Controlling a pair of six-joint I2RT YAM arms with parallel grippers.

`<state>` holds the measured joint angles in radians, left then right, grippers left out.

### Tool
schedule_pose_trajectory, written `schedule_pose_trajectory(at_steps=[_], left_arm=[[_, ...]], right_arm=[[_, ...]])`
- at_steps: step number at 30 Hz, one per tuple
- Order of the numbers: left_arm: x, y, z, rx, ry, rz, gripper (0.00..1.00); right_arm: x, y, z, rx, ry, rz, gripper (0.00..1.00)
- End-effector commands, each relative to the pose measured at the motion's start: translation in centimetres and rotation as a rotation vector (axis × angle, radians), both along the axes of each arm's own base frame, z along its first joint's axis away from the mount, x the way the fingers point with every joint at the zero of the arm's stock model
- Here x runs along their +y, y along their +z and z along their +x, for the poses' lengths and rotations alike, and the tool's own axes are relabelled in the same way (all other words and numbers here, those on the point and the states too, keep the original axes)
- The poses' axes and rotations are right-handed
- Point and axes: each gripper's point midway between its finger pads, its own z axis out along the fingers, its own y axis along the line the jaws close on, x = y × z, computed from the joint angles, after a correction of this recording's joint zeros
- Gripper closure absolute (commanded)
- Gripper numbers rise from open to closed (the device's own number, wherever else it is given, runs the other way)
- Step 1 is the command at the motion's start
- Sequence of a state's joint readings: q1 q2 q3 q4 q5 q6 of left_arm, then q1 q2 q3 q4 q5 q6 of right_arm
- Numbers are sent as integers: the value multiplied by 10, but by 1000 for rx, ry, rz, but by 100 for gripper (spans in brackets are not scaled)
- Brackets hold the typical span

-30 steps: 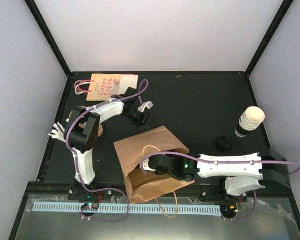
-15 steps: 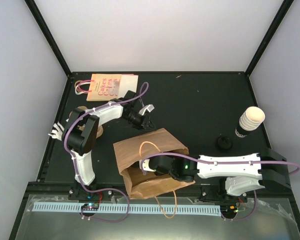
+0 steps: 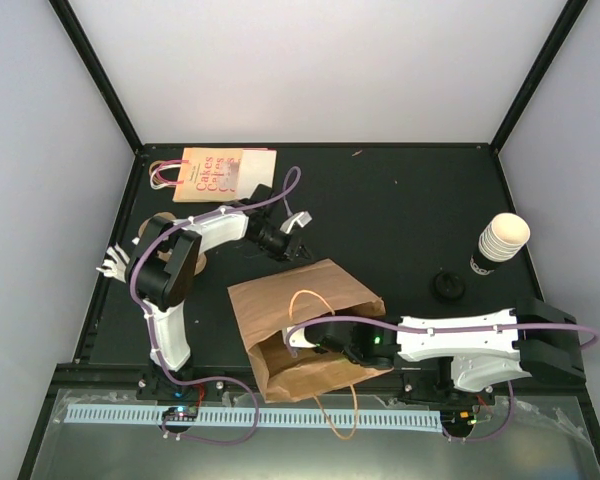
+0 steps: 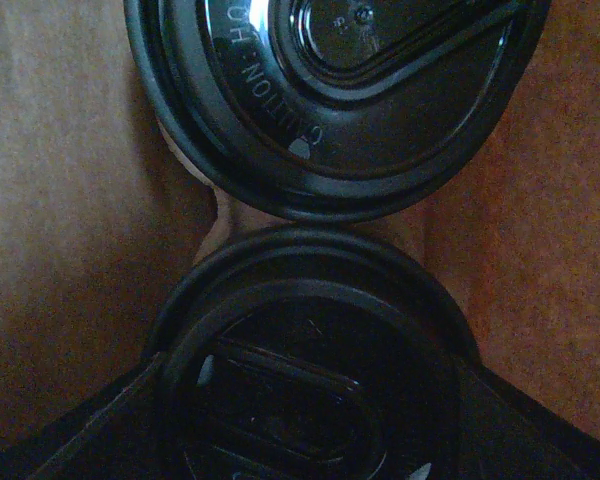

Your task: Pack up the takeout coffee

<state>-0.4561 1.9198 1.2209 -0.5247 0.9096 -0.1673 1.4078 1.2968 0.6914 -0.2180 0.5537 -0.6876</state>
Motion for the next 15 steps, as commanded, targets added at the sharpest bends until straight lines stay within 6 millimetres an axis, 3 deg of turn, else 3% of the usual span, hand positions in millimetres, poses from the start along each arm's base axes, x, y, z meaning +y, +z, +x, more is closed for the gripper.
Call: schedule_pose_trajectory(at_steps=[1,6,15], left_arm=[[-4,-10,-17,31,-50,5,85],[-6,-12,-22,34,-63,9,86],[-7,-14,-27,44,-76,18,86]], right_arm=[[-16,-19,0,-4,12,-101,56],[-24,-40,-8,63,19,-165,56],[-25,-59,-7,91,8,-215,56]])
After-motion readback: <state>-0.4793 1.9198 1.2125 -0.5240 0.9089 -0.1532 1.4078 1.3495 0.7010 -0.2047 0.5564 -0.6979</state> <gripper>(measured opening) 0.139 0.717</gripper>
